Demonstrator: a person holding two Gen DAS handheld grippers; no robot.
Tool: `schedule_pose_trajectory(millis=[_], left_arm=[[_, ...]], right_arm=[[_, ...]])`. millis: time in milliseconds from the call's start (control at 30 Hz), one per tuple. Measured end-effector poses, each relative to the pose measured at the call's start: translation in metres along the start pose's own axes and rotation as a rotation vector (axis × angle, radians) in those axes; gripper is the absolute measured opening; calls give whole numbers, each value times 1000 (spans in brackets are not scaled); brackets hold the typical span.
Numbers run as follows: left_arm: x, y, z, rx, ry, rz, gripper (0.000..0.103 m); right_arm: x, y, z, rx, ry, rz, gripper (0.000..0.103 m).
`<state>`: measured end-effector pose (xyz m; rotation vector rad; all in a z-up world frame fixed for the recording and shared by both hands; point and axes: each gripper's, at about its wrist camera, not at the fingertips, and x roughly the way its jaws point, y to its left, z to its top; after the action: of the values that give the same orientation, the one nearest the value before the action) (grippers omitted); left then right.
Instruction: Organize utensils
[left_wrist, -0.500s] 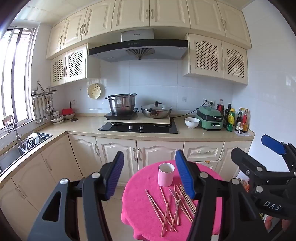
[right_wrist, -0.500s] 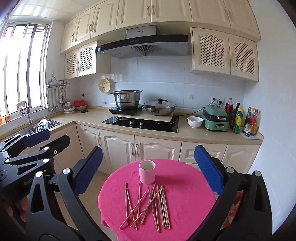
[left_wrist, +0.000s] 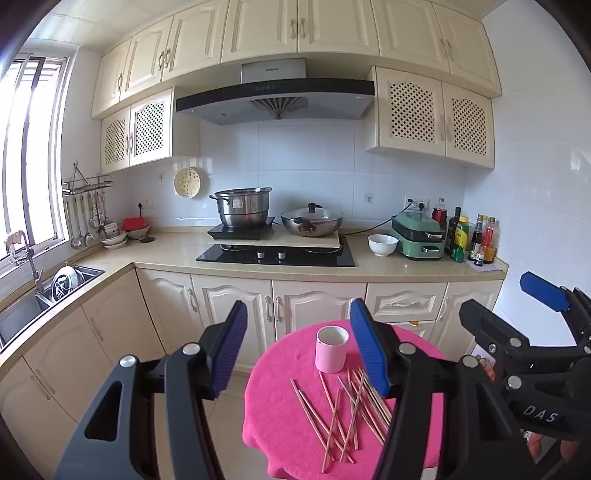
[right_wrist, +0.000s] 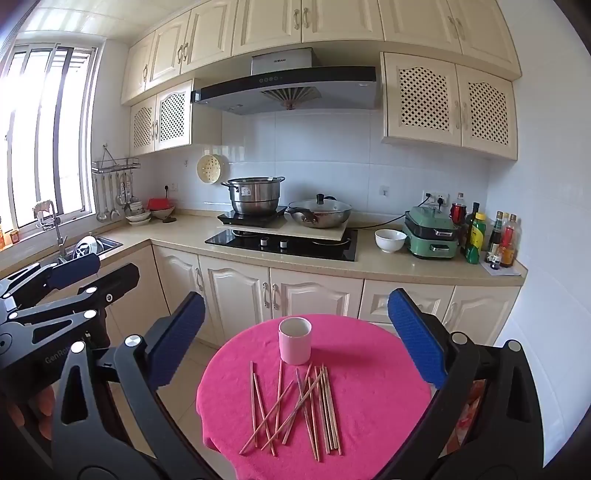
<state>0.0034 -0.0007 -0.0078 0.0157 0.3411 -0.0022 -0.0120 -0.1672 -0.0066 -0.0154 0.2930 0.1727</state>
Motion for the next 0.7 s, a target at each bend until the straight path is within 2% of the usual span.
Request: schedule_pose_trajectory(millis=[700], left_arm=[[-4, -5, 7, 12, 6, -3, 58]], right_arm=[[2, 3, -2, 8, -2, 15, 97]])
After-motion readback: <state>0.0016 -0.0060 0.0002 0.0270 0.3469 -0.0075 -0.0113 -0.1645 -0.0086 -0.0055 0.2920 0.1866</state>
